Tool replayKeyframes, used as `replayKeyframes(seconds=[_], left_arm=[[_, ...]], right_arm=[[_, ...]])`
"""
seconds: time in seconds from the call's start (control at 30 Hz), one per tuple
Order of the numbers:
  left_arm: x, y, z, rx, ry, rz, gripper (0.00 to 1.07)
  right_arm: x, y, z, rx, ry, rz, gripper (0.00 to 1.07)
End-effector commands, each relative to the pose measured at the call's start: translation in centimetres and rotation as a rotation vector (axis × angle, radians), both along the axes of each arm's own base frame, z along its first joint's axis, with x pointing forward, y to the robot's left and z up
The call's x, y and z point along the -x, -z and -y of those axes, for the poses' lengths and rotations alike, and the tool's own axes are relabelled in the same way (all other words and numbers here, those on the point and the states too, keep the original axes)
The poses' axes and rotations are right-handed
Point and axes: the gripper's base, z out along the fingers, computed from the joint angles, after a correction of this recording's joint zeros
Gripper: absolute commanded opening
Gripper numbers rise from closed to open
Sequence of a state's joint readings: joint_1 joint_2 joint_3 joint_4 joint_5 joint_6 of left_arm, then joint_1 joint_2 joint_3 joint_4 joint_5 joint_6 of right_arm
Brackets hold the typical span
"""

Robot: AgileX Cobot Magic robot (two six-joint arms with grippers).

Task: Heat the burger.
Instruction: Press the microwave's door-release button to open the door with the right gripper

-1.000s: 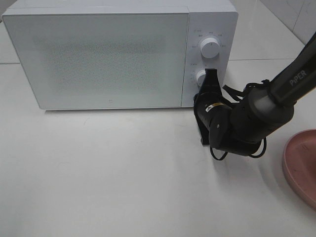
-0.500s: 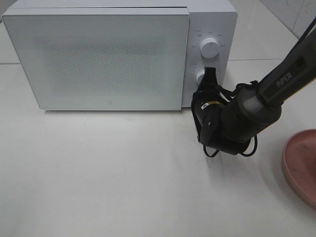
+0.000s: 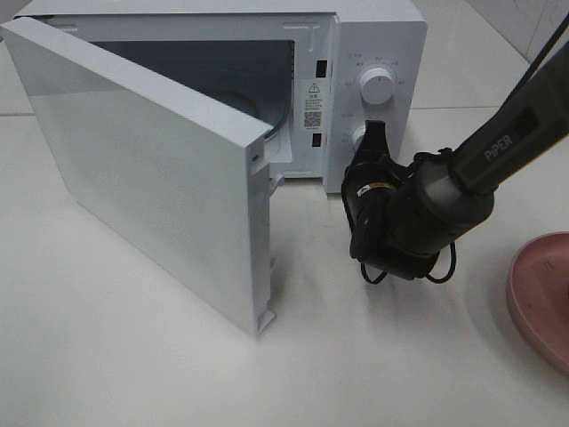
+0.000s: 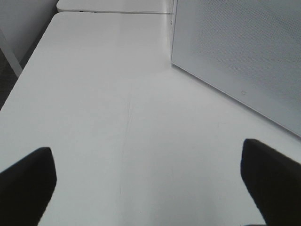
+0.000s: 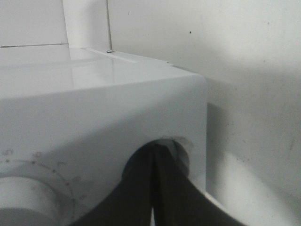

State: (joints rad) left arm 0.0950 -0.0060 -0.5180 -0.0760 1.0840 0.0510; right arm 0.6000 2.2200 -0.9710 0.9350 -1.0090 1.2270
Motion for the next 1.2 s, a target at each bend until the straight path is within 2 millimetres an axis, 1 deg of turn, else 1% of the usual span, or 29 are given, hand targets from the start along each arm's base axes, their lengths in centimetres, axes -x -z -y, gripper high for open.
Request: replayKeyframes(seconds=[0.03,0.2,0.27,0.4,0.47,0.57,0.63,0.73,0.83,0.9,0.93,1.0,1.1,1.17,1.2], left_arm=[[0.2,-0.1,0.1,0.008,0.011,0.033,1.00],[0.2,-0.1,0.1,0.008,0.011,0.033,1.00],[0.2,-0.1,0.1,0.008,0.011,0.033,1.00],[0.2,-0.1,0.1,0.008,0.011,0.033,1.00],[0.2,-0.1,0.1,0.008,0.011,0.033,1.00],[0.2,-0.1,0.1,0.008,0.011,0.033,1.00],[0.2,-0.1,0.1,0.008,0.011,0.033,1.00],[0.2,-0.1,0.1,0.008,0.011,0.033,1.00],[0.2,-0.1,0.1,0.008,0.011,0.033,1.00],[0.2,-0.1,0.1,0.008,0.011,0.033,1.00],[0.2,-0.1,0.1,0.008,0.011,0.033,1.00],[0.2,-0.1,0.1,0.008,0.011,0.033,1.00],[0.2,-0.1,0.1,0.008,0.011,0.033,1.00],[0.2,-0.1,0.1,0.008,0.011,0.033,1.00],[0.2,-0.1,0.1,0.008,0.011,0.033,1.00]], right_arm=[[-2.9,-3.2,-0.2,0.025,-0.034,0.238,0.00],[-2.2,-2.9,0.1,0.031,-0.051,0.198,0.00],[-1.4,-2.4,0.3,0.027,-0.072,0.137,0.00],[-0.8,-2.4,0.5,0.018,-0.097,0.098,0.00],[0.3,-2.4,0.8,0.017,-0.125,0.012,0.00],[0.5,-2.3,0.8,0.020,-0.135,-0.012,0.00],[1.3,-2.3,1.2,0.054,-0.151,-0.069,0.00],[1.9,-2.2,1.5,0.088,-0.166,-0.112,0.00],[2.1,-2.3,1.5,0.104,-0.177,-0.126,0.00],[2.9,-2.5,1.9,0.166,-0.227,-0.175,0.00],[2.9,-2.5,1.9,0.166,-0.227,-0.175,0.00],[3.6,-2.9,2.2,0.203,-0.254,-0.185,0.00],[3.9,-3.2,2.3,0.214,-0.267,-0.189,0.00],[4.9,-4.2,2.7,0.270,-0.327,-0.200,0.00],[4.9,-4.2,2.7,0.270,-0.327,-0.200,0.00]])
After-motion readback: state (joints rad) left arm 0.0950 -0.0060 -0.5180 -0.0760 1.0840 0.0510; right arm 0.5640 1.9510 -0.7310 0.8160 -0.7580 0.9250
